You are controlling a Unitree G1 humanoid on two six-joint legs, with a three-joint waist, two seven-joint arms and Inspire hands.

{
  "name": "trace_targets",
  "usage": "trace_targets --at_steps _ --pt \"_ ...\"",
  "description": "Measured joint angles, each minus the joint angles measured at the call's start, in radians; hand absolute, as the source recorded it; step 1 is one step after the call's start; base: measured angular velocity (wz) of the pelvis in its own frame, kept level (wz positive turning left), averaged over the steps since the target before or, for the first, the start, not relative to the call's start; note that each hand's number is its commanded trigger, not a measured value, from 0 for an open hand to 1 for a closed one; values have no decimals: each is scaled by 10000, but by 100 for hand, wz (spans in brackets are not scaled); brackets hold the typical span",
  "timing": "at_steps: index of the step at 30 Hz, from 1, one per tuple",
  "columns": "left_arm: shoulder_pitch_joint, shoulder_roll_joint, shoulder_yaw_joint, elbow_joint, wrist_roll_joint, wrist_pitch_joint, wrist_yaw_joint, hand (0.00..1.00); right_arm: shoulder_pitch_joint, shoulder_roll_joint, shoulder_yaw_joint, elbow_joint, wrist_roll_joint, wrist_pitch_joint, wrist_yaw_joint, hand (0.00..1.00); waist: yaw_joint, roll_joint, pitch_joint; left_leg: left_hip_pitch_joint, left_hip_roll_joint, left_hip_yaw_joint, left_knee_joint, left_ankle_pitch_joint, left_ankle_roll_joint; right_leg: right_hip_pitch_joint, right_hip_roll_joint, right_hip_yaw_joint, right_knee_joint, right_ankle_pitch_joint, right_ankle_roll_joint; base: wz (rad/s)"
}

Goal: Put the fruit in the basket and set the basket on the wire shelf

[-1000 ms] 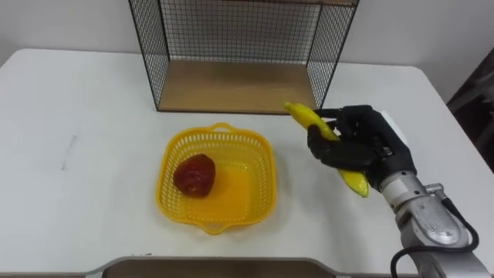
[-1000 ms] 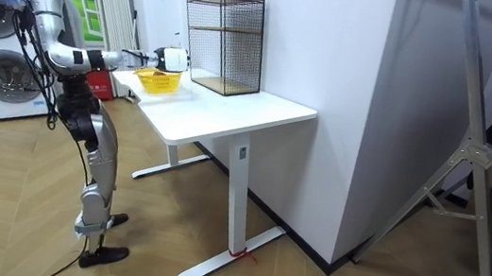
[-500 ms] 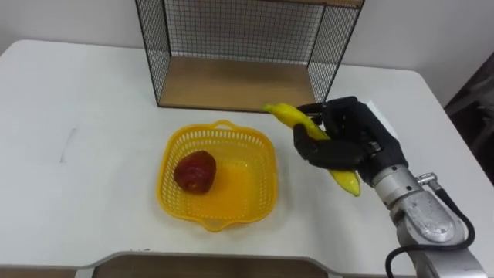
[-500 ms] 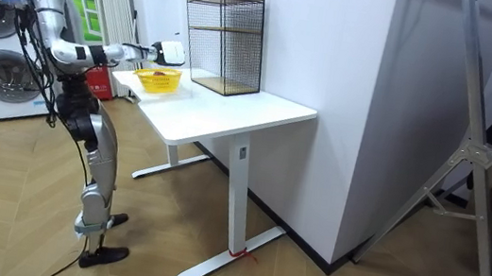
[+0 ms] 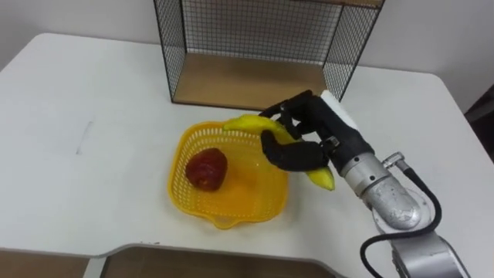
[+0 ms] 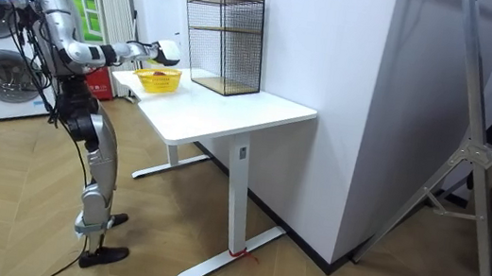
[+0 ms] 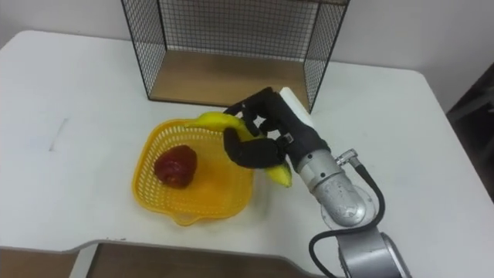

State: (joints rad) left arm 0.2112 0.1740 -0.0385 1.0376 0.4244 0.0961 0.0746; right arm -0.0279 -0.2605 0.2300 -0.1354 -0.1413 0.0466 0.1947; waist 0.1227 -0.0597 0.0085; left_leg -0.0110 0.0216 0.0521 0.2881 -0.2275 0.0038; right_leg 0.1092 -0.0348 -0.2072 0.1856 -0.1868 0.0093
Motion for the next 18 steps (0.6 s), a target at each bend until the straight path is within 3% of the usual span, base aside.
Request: trace_targets --at_steps 2,5,6,7,8,18 --pt "-1 -1 -18 1 0 88 -24 0 -2 23 23 51 -86 53 52 100 79 5 3 4 0 -29 22 0 -1 38 1 -55 -5 -1 0 8" --pt "-9 -1 -34 -2 3 149 -36 0 -2 26 29 53 -217 214 62 69 173 14 9 -33 -9 -105 70 6 -11 66 0 -157 -6 -1 0 8" --pt "-12 -1 -54 -11 1 174 -36 0 -2 26 29 63 -216 213 62 56 180 16 10 -78 -12 -144 121 5 -11 67 1 -194 -7 -1 0 11" --pt "-22 -3 -67 -25 0 199 -37 0 -2 26 32 104 -216 213 57 11 189 16 11 -127 -14 -177 168 5 -11 54 2 -225 -9 -1 0 8" --pt "-25 -8 -71 -33 -3 215 -38 0 -3 26 33 142 -216 213 57 0 195 16 11 -137 -14 -178 180 5 -11 46 2 -219 -9 -1 -1 5" --pt "-176 -10 -78 -73 -3 290 -191 0 -6 33 225 505 -256 427 48 0 215 23 17 -344 -35 -244 347 4 -7 -37 -2 -251 -33 -3 -4 2"
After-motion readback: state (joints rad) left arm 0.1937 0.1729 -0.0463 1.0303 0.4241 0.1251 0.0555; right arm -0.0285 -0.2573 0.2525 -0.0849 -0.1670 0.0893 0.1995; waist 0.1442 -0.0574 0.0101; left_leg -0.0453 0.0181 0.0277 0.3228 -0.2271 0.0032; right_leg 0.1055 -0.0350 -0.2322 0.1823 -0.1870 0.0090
